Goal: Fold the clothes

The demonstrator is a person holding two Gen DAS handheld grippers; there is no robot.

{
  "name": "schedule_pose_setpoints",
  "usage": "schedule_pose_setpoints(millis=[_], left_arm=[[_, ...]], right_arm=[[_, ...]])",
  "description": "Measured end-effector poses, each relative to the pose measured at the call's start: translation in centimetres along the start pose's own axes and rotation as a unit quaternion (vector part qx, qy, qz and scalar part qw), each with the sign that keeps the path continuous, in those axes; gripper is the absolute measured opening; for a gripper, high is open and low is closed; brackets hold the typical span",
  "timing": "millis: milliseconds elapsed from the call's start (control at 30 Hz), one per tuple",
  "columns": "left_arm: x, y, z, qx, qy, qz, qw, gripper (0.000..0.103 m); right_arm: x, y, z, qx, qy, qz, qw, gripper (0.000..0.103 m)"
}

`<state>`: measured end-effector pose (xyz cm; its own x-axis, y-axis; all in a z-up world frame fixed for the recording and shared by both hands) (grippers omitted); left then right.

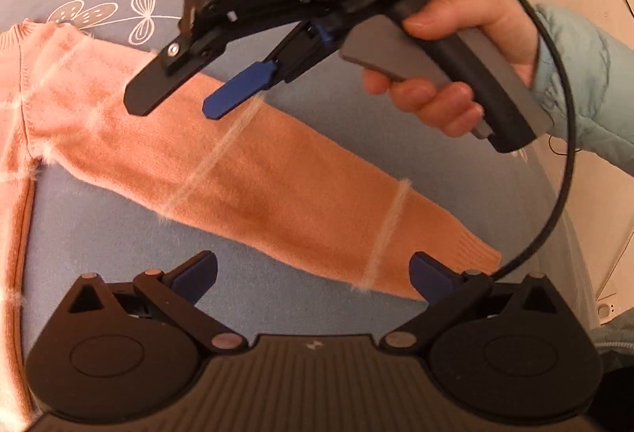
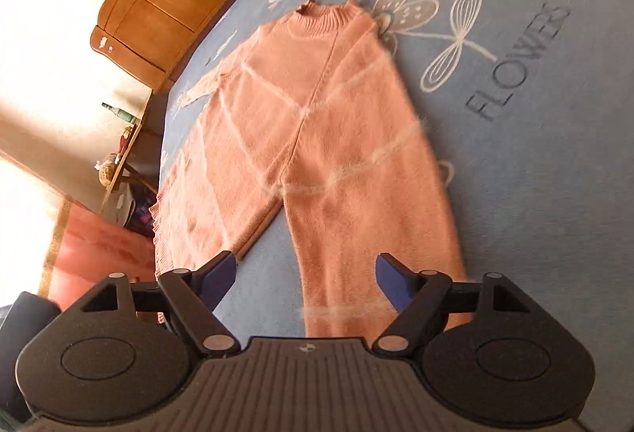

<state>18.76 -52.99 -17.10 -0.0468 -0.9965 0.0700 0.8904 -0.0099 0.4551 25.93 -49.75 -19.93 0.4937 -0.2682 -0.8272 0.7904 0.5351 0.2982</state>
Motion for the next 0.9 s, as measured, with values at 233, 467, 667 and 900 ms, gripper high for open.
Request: schedule_pose_setpoints(millis=[233, 467, 667, 900], left_arm=[[-2.5, -0.5, 0.3, -0.007, 0.008, 0.025, 0.9996, 0.102], [-4.2, 4.7, -0.5, 0.037, 0.001, 0.042, 0.9984, 0.102], [-3.8, 7.1, -5.2, 0.021, 0.007, 0.058, 0.9981, 0.102], [-2.1, 5.3, -6.4, -0.003, 0.074, -0.038, 0.9965, 0.102]], right_arm=[[1.7, -4.8, 3.6, -0.004, -0.017, -0.029, 0.999, 0.083], [2.0, -12.4, 7.8, -0.010, -0.017, -0.066, 0.998, 0.088], [1.0, -17.7, 9.7, -0.063, -0.020, -0.048, 0.997, 0.093], [-0.7, -17.8, 9.9, -0.079, -0.011, -0.028, 0.996, 0.093]])
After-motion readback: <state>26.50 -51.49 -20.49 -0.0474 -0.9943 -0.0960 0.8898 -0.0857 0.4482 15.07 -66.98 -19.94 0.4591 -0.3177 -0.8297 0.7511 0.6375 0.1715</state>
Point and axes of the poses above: each gripper's, at about its wrist camera, not at the fingertips, and z roughly against the way its jaws point, x to its right, y to its top, the point moved 10 cm from there along -z, roughly the way its jaws point, and after that the axes turned 13 degrees about y, right-handed, at the moved point
